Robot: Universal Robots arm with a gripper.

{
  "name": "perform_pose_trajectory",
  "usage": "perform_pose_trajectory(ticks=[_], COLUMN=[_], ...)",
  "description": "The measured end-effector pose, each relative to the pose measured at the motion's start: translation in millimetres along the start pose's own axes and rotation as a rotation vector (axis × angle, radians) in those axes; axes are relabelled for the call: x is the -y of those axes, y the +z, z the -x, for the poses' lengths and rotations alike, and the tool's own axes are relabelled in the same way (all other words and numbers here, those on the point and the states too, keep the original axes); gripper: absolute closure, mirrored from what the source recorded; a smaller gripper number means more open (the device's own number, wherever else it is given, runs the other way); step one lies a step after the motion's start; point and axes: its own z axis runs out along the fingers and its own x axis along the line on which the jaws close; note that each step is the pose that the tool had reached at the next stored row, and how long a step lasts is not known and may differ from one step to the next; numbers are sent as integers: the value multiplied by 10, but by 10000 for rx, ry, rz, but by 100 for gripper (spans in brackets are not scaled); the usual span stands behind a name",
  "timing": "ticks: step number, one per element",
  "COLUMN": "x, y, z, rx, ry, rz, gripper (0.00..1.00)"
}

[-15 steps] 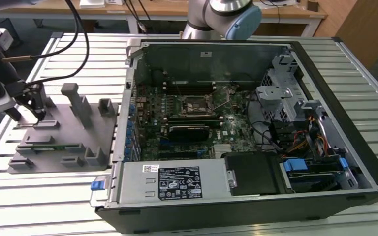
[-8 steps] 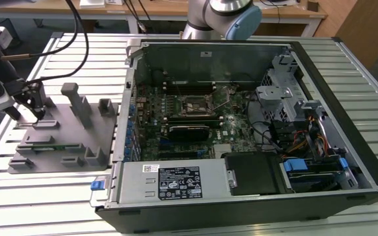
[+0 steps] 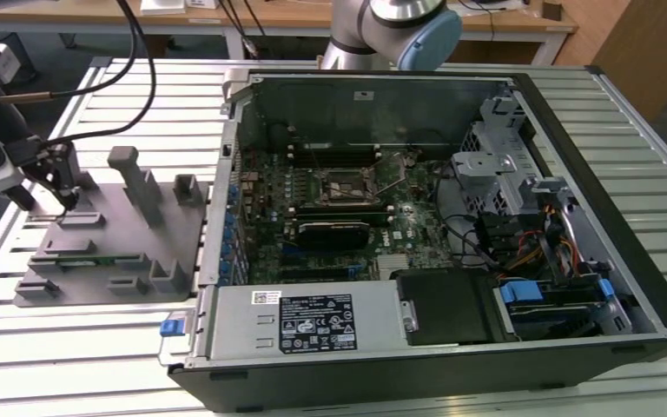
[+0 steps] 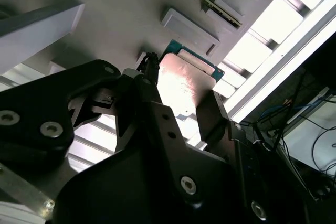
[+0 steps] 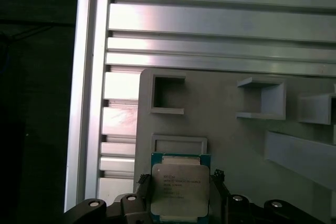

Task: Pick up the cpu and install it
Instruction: 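Pick up the cpu and move it towards the insertion slot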

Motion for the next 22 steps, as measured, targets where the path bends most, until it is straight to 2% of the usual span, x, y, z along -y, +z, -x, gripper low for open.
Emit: perform_pose_trajectory(ticks=[14, 22], x=[-8, -15], y=[-71, -186], z=[0, 1], rx=[2, 4], ry=[0, 0], rz=[0, 0], gripper=[47, 47])
